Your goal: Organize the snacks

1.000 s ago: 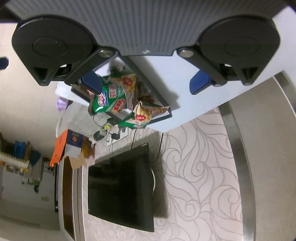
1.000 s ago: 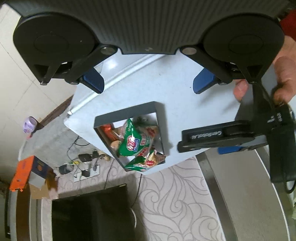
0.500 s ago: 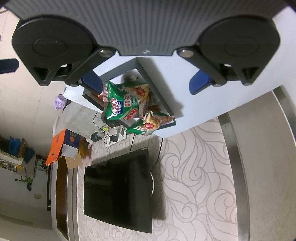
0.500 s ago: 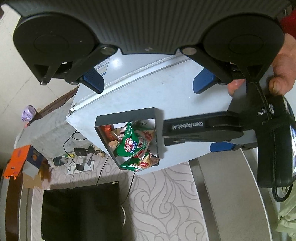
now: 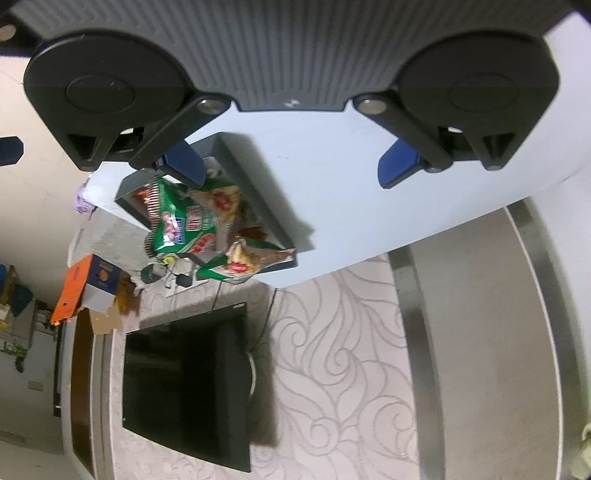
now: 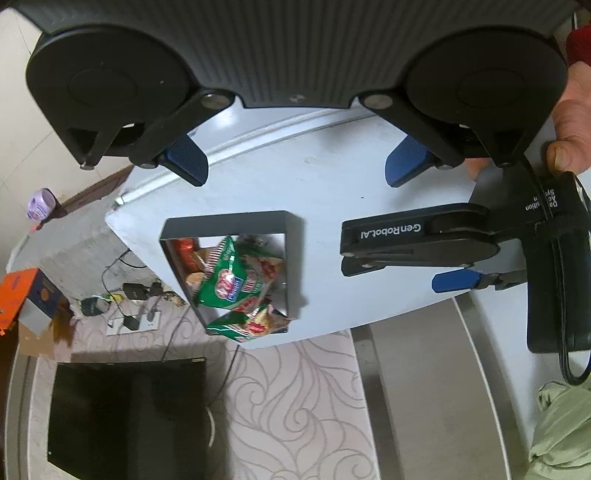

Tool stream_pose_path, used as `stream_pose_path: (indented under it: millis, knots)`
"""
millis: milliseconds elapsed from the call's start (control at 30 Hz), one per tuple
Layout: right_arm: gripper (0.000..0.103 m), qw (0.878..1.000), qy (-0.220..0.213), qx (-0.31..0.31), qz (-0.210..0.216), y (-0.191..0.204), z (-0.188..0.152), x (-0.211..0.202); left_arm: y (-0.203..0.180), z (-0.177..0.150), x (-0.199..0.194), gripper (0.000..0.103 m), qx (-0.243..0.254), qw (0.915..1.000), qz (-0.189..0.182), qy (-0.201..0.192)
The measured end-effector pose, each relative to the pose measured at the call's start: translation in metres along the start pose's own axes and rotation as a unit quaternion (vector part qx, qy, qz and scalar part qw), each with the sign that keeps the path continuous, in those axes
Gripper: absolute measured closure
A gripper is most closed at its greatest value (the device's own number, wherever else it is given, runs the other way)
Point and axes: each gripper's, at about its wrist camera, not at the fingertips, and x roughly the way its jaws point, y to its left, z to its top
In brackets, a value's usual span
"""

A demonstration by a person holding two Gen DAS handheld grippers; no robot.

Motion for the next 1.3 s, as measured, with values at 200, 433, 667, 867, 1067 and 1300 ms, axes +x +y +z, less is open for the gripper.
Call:
stream_pose_path:
  millis: [200, 433, 667, 867, 1067, 1300]
  knots:
    - [0.000, 1.000, 0.005, -0.006, 0.012, 0.007, 0.004, 0.012, 0.015, -0.002, 0.000, 0.001, -0.008, 0.9999, 0.014, 0.003]
    - [0.000, 1.000, 0.010, -0.014, 0.026, 0.017, 0.007, 0.022, 0.029, -0.006, -0.001, 0.001, -0.011, 0.9996, 0.026, 0.007]
    - [0.000, 0.999, 0.012, -0.017, 0.031, 0.022, 0.008, 0.026, 0.036, -0.006, 0.000, 0.001, -0.017, 0.9994, 0.027, 0.011]
    - [0.000, 0.999, 0.014, -0.016, 0.032, 0.023, 0.008, 0.028, 0.037, -0.006, 0.002, 0.001, -0.017, 0.9995, 0.025, 0.012]
    - [0.000, 0.999, 0.015, -0.016, 0.034, 0.021, 0.008, 0.029, 0.039, -0.006, 0.004, 0.001, -0.024, 0.9993, 0.023, 0.017]
    - [0.000, 0.999, 0.016, -0.016, 0.034, 0.020, 0.008, 0.028, 0.043, -0.009, 0.004, 0.005, -0.028, 0.9989, 0.036, 0.014]
